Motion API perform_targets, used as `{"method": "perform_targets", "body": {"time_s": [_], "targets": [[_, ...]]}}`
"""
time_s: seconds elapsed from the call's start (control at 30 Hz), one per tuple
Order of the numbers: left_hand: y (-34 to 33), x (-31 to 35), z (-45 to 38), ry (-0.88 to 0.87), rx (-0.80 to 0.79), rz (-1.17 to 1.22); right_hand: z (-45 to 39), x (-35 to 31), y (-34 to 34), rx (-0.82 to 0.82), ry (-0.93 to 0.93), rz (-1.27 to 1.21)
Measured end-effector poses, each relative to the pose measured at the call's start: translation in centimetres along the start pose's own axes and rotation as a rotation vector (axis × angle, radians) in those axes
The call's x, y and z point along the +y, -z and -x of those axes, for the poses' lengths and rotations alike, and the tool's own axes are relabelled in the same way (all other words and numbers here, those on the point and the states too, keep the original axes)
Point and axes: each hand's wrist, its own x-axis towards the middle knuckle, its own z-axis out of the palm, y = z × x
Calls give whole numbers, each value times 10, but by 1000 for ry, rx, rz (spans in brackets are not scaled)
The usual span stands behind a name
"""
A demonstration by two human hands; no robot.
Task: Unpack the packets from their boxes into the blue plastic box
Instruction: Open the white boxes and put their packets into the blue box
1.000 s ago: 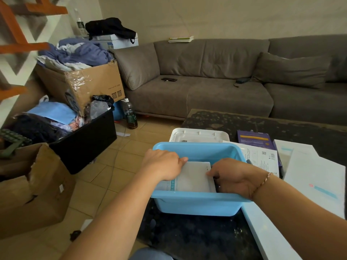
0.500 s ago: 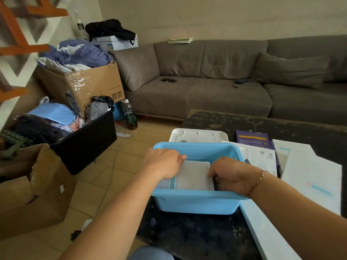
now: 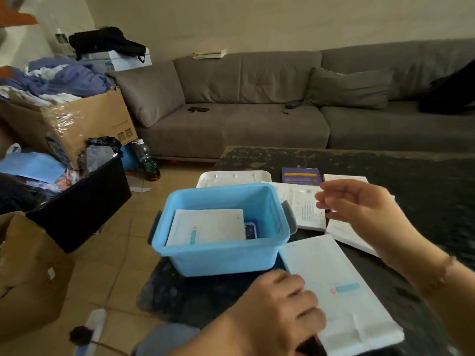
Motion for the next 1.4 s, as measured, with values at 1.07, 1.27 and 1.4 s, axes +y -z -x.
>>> {"method": "perform_targets", "body": {"time_s": [1.07, 1.27, 1.4], "targets": [[-38, -11, -30, 559, 416, 178, 81, 121, 6, 142, 923, 802], [-38, -10, -34, 524, 407, 137, 77, 131, -9, 180, 836, 998], [-39, -8, -34, 496, 400, 102, 77, 132, -4, 202, 898, 994]]}}
